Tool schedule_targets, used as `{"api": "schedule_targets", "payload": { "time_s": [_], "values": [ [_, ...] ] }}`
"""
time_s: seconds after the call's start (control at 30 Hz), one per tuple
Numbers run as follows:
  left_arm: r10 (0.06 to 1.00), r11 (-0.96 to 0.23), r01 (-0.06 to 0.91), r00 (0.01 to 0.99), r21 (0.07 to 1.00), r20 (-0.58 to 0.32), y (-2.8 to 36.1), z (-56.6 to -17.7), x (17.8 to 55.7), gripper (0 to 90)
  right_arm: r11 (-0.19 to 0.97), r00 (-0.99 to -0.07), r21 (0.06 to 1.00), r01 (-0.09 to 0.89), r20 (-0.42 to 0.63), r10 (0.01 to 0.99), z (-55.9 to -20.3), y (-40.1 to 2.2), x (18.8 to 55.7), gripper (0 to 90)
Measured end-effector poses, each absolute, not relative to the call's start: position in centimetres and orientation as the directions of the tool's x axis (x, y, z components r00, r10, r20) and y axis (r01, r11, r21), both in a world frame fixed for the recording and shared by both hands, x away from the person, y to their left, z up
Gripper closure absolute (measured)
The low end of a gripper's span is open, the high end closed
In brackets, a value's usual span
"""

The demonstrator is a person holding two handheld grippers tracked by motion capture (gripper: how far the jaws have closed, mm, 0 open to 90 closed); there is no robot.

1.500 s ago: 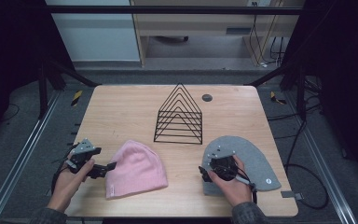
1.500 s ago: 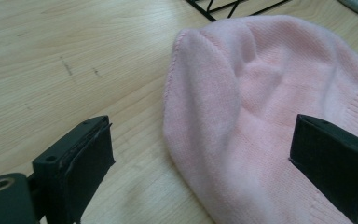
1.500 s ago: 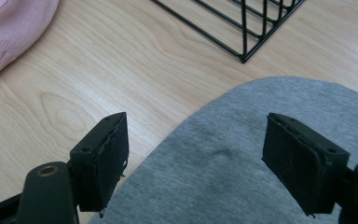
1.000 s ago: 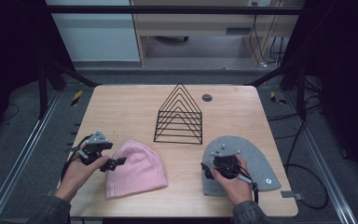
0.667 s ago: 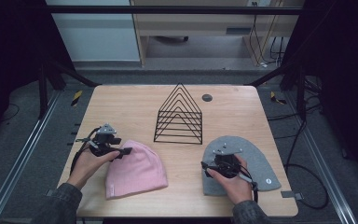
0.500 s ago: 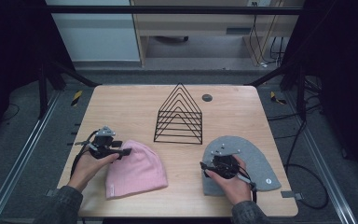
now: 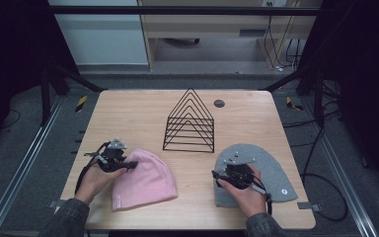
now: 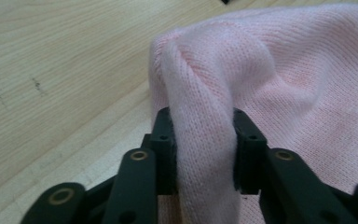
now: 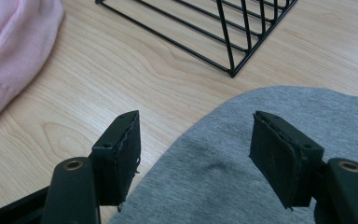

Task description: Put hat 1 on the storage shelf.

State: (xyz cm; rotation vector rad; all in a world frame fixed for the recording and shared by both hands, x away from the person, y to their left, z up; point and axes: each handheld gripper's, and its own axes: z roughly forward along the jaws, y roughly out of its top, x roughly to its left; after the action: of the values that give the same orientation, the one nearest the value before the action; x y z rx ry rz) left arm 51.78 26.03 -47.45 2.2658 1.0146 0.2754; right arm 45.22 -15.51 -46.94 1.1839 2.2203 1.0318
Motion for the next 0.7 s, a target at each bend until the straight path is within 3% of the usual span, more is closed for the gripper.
{"api": "schedule_targets", "payload": {
  "time_s": [0.17, 0.7],
  "values": [
    [0.741, -0.469, 0.609, 0.665, 0.64, -0.09, 26.1, -47.0, 51.6, 75.7, 0.347, -0.532, 0.777, 0.525, -0.018, 0.846, -46.8, -15.8, 45.2, 32.8],
    [0.732, -0.434, 0.535, 0.678, 0.725, -0.062, 26.3, -44.8, 50.5, 77.0, 0.336, -0.518, 0.779, 0.529, -0.017, 0.855, -46.8, -16.0, 45.4, 31.5]
  ]
}}
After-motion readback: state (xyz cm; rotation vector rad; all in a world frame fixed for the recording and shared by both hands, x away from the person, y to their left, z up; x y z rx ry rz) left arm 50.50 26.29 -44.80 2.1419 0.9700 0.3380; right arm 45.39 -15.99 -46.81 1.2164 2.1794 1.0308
